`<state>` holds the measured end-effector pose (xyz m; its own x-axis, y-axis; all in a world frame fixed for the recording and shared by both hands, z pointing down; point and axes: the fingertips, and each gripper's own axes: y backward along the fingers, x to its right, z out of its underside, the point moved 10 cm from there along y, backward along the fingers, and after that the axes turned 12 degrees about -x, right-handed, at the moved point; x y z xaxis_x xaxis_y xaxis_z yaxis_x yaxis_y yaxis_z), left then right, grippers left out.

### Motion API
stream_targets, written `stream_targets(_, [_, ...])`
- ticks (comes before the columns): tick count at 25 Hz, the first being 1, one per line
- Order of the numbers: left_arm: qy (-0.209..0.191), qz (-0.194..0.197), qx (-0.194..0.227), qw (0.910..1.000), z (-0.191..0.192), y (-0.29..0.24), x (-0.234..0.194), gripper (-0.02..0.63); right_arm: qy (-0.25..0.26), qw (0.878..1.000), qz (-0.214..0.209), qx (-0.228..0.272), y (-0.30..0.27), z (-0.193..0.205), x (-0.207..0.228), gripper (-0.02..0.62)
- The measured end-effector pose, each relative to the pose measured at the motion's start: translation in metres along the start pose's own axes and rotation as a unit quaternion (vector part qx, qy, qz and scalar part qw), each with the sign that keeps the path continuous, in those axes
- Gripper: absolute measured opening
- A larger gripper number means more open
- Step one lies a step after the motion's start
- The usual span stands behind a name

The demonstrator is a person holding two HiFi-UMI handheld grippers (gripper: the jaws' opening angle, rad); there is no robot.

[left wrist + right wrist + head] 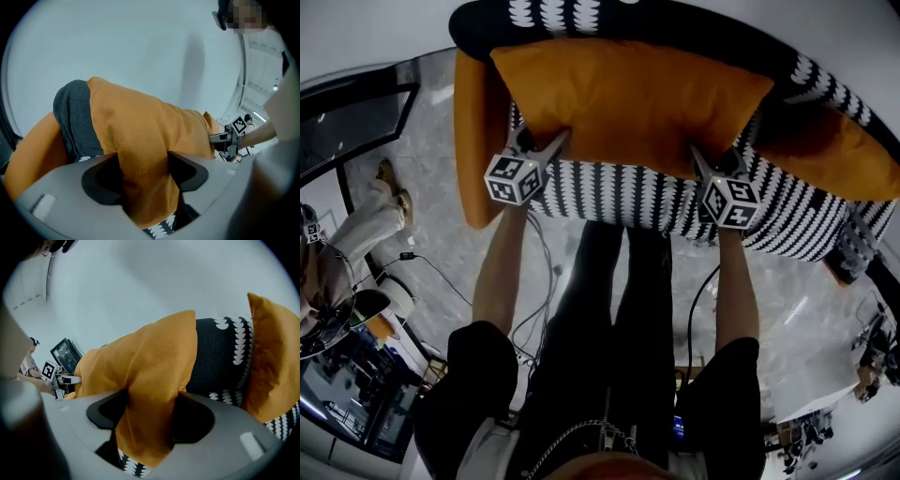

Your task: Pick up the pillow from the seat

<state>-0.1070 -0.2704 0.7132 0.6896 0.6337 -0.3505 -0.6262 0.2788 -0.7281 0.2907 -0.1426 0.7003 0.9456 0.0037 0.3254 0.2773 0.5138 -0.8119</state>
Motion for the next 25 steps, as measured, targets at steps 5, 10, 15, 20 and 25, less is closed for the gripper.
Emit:
stream_targets(5, [-0.001,0.001,0.015,0.9999,-0.008,0.023,0.010,0.301,0.008,1.000,0.015,0.018,0.023,-0.005,-0.015,0.318])
stream_targets(10, [-0.005,0.001,0.032,0.9995,-0.021,0.049,0.020,0.301,0.018,0.999,0.027,0.041,0.048,-0.017,-0.034,0.318])
stream_targets(15, [-0.019,0.000,0.053,0.9984,-0.044,0.078,0.035,0.299,0.023,0.998,0.029,0.057,0.081,-0.034,-0.047,0.318])
stream_targets(20, [-0.035,0.001,0.075,0.9966,-0.075,0.103,0.044,0.299,0.030,0.995,0.036,0.086,0.111,-0.056,-0.060,0.318])
stream_targets(25, [-0.046,0.002,0.097,0.9942,-0.099,0.128,0.056,0.299,0.055,0.991,0.046,0.117,0.143,-0.078,-0.073,0.318])
